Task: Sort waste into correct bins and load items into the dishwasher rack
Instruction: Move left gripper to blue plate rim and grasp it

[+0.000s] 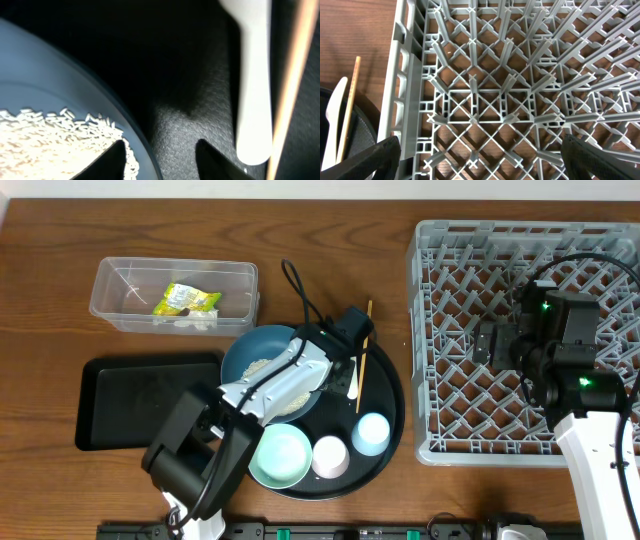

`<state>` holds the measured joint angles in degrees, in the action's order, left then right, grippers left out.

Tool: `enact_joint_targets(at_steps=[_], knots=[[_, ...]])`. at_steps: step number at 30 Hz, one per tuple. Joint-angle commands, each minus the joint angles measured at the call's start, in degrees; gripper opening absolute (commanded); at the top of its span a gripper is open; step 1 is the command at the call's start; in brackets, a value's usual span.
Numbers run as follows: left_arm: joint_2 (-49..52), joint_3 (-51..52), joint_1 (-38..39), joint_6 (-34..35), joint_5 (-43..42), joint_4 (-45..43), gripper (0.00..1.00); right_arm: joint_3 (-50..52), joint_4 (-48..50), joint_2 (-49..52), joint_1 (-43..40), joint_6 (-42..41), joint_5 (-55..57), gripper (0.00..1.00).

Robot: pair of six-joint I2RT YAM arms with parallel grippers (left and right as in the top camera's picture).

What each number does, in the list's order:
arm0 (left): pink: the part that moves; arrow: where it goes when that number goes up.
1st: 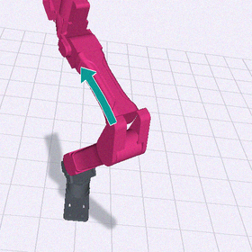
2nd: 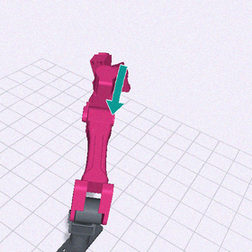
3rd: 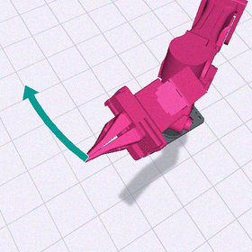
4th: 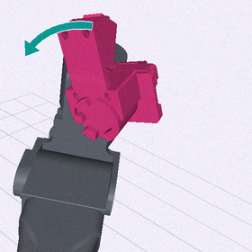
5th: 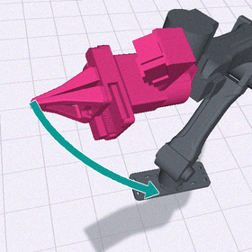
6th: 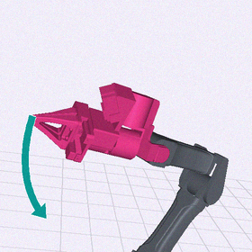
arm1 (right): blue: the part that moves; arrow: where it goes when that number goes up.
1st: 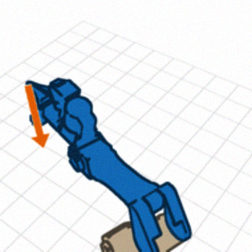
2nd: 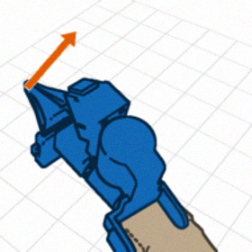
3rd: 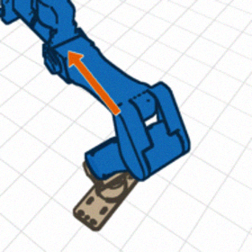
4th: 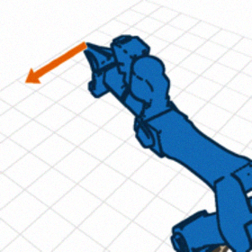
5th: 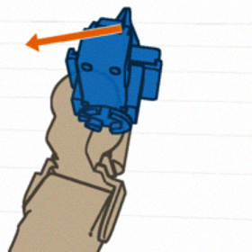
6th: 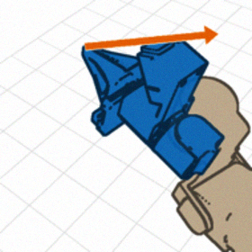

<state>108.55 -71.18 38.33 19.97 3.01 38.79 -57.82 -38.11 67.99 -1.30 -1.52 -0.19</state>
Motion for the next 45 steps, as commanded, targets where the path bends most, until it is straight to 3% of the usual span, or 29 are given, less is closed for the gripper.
enact_joint_targets(at_steps=[1, 3, 6, 10, 19, 45], knots=[[1.57, -0.31, 0.13, 0.28, 0.92, 0.46, 0.38, -1.05, -0.09, -0.15, 0.52, -0.13, 0.39, 0.99], [2.45, -0.31, 0.13, 0.28, 0.92, 0.83, 0.38, -1.05, -0.09, -0.15, 0.52, -0.13, 0.39, 0.99], [2.93, -0.31, 0.13, 0.26, 0.92, 1.46, 0.30, -1.05, -0.09, -0.15, 0.52, -0.11, 0.39, 0.99], [2.89, -0.31, 0.11, 0.24, 1.20, 1.36, 0.07, -1.05, -0.09, -0.15, 0.52, -0.11, 0.39, 0.99], [-0.72, -0.44, 0.11, 0.24, 1.81, 3.23, 0.06, -1.05, -0.11, -0.15, 0.50, -0.11, 0.42, 0.99], [-23.91, -0.44, -1.57, 0.33, 1.75, 11.98, 0.06, -1.05, -0.50, -0.15, 0.50, -0.07, 0.44, 0.99]])
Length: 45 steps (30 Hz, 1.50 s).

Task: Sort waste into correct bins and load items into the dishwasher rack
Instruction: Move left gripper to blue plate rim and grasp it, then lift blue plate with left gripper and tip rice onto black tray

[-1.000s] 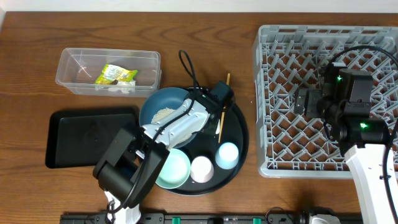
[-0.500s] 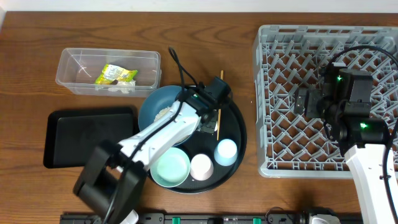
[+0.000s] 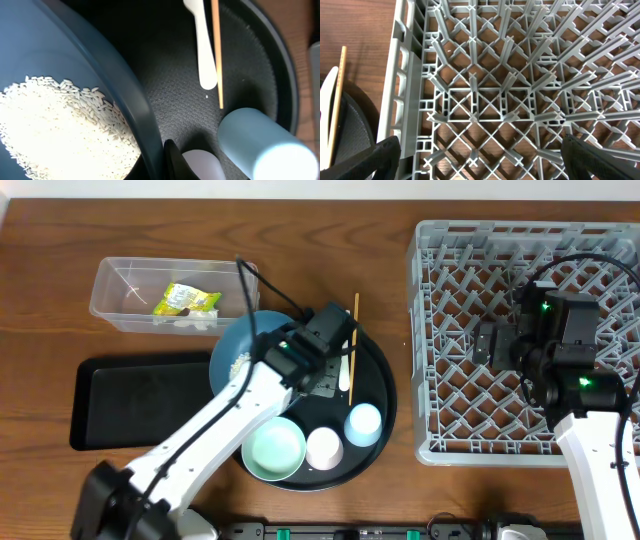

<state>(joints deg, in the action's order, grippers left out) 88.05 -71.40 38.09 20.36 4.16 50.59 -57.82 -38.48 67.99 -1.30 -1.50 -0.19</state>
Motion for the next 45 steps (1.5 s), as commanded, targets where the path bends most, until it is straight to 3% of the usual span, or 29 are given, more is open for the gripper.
enact_joint_targets(at_steps=[1, 10, 16, 25, 33, 45], knots=[[-4.55, -0.22, -2.10, -0.02, 0.57, 0.17, 0.06, -1.05, -0.13, -0.15, 0.50, -0.09, 0.44, 0.99], [-10.73, -0.20, -17.03, 0.13, -7.37, 3.43, 0.06, -1.05, -0.13, -0.15, 0.52, -0.11, 0.42, 0.99], [-10.80, 0.02, -30.08, -0.66, -17.73, 4.68, 0.06, -1.05, -0.15, -0.15, 0.52, -0.11, 0.42, 0.99], [-10.58, 1.92, -47.60, -8.57, -34.40, 4.37, 0.06, -1.05, -0.02, -0.15, 0.50, 0.33, 0.42, 0.99], [-10.58, 6.45, -63.08, -18.34, -56.30, -0.85, 0.06, -1.05, 0.13, -0.15, 0.52, 1.36, 0.42, 0.99], [-10.56, 13.70, -78.05, -30.42, -84.46, -4.92, 0.06, -1.05, 0.11, -0.15, 0.50, 1.36, 0.42, 0.99]])
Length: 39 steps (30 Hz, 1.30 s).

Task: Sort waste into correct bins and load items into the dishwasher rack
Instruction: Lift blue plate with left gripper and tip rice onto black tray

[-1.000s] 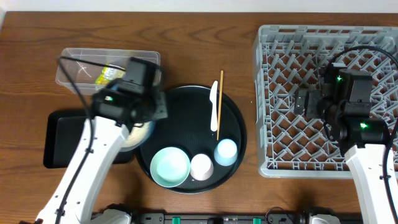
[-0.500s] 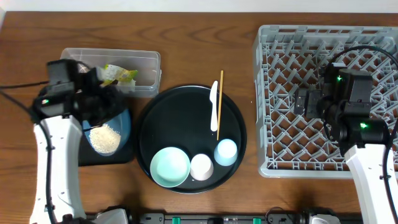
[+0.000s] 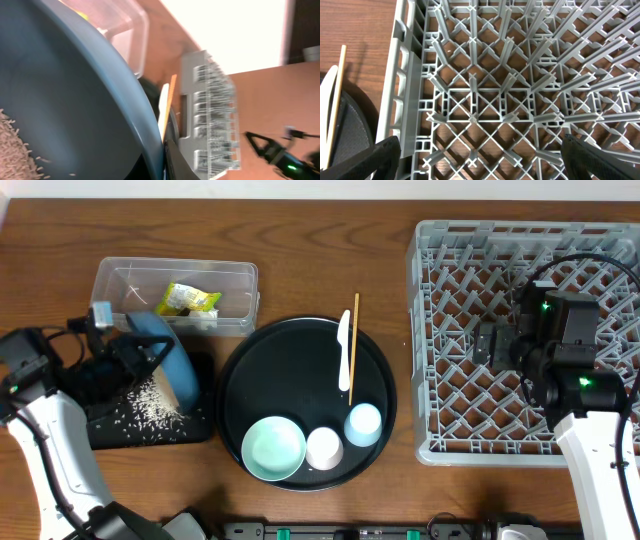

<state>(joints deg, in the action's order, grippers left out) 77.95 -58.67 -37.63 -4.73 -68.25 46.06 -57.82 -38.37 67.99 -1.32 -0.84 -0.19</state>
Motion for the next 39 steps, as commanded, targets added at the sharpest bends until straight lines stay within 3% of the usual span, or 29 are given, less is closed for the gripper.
enact_joint_targets(at_steps=[1, 7, 25, 28, 30, 31, 34, 37, 39], knots=[[-0.46, 1.42, -3.21, -6.10, -13.88, -0.44, 0.06, -1.05, 0.00, -0.15, 0.55, 0.70, 0.42, 0.99], [-0.46, 3.93, -6.75, -6.40, -21.09, -2.75, 0.06, -1.05, -0.02, -0.15, 0.55, 0.68, 0.42, 0.99], [-0.46, 4.04, -7.21, -6.40, -21.68, -3.19, 0.06, -1.05, 0.48, -0.15, 0.52, 0.96, 0.42, 0.99], [-0.46, 4.04, -7.21, -4.46, -14.47, -3.32, 0.06, -1.05, 0.66, -0.15, 0.52, 0.94, 0.42, 0.99], [-0.46, 4.04, -7.19, 1.79, -6.40, -2.67, 0.06, -1.05, 0.81, -0.15, 0.52, 0.96, 0.42, 0.99], [-0.48, 4.04, -7.21, 2.03, -6.99, -2.05, 0.06, -1.05, 0.83, -0.15, 0.52, 0.96, 0.42, 0.99], [-0.50, 4.04, -7.19, -6.99, -21.94, -2.05, 0.06, -1.05, 0.74, -0.15, 0.55, 0.94, 0.42, 0.99], [-0.44, 3.93, -7.48, -7.19, -18.18, -2.64, 0.06, -1.05, 0.42, -0.15, 0.52, 0.94, 0.42, 0.99], [-0.37, 3.93, -7.52, -2.19, -9.94, -2.64, 0.06, -1.05, 0.26, -0.15, 0.52, 0.94, 0.42, 0.99]])
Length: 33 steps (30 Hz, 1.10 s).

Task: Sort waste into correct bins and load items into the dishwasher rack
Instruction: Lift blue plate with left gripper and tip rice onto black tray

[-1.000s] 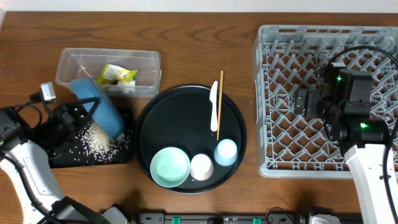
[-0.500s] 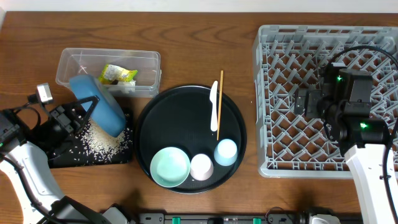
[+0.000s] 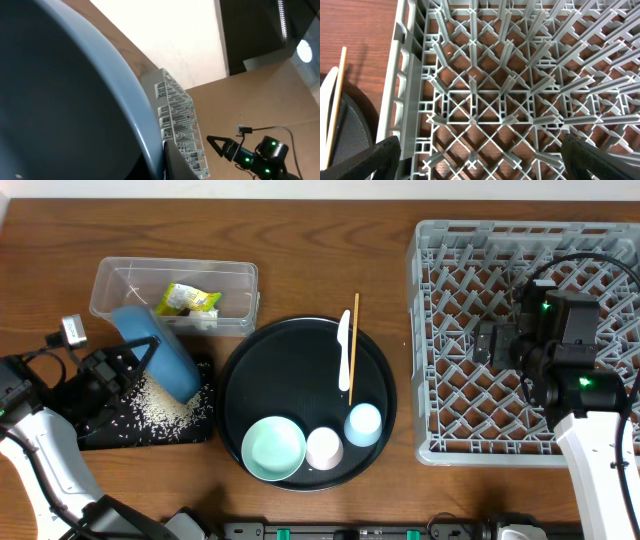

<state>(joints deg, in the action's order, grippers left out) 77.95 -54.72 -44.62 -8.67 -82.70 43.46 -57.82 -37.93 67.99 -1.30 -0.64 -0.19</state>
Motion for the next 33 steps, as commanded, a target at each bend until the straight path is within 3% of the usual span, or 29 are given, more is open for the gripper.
enact_joint_targets(at_steps=[1, 3, 4, 8, 16, 20, 21, 22, 23, 27, 29, 33], knots=[[-0.37, -0.02, -0.59, 3.93, 4.37, 0.00, 0.06, -1.05, -0.15, -0.15, 0.50, 0.76, 0.44, 0.99], [-0.50, -0.02, -0.57, -1.92, -6.95, 0.15, 0.06, -1.05, -0.15, -0.15, 0.50, 0.81, 0.44, 0.99], [-0.59, -0.17, -0.57, -2.86, -7.21, 0.24, 0.06, -1.05, -0.17, -0.15, 0.50, 0.94, 0.44, 0.99], [-0.63, -0.15, -0.52, 3.41, 1.03, -0.68, 0.06, -1.05, 0.04, -0.15, 0.50, 0.94, 0.44, 0.99], [-0.92, -0.15, -0.63, 4.48, 2.19, -2.01, 0.06, -1.05, 0.72, -0.15, 0.50, 1.18, 0.42, 0.99], [-0.94, -0.15, -0.59, 18.99, 17.25, -1.03, 0.06, -1.05, 0.74, -0.15, 0.50, 1.60, 0.44, 0.99], [-1.01, -0.15, -0.59, 18.18, 14.99, -0.94, 0.06, -1.05, 0.79, -0.15, 0.50, 1.60, 0.44, 0.99], [-1.07, -0.15, -0.59, 13.42, 7.30, -1.33, 0.06, -1.05, 0.81, -0.15, 0.50, 1.62, 0.44, 0.99], [-1.14, -0.15, -0.57, 5.51, -5.88, -2.03, 0.06, -1.05, 0.79, -0.15, 0.50, 1.62, 0.44, 0.99], [-1.57, -0.85, -0.13, 3.41, -3.39, -2.58, 0.06, -1.05, 0.76, -0.15, 0.50, 1.60, 0.42, 0.99], [-1.57, -0.85, -0.04, 6.99, 1.57, -2.40, 0.06, -1.05, 0.87, -0.15, 0.50, 1.60, 0.44, 0.99], [-2.82, -0.92, 1.14, 7.89, 2.14, -2.45, 0.06, -1.05, 0.90, -0.15, 0.50, 1.60, 0.44, 0.99]])
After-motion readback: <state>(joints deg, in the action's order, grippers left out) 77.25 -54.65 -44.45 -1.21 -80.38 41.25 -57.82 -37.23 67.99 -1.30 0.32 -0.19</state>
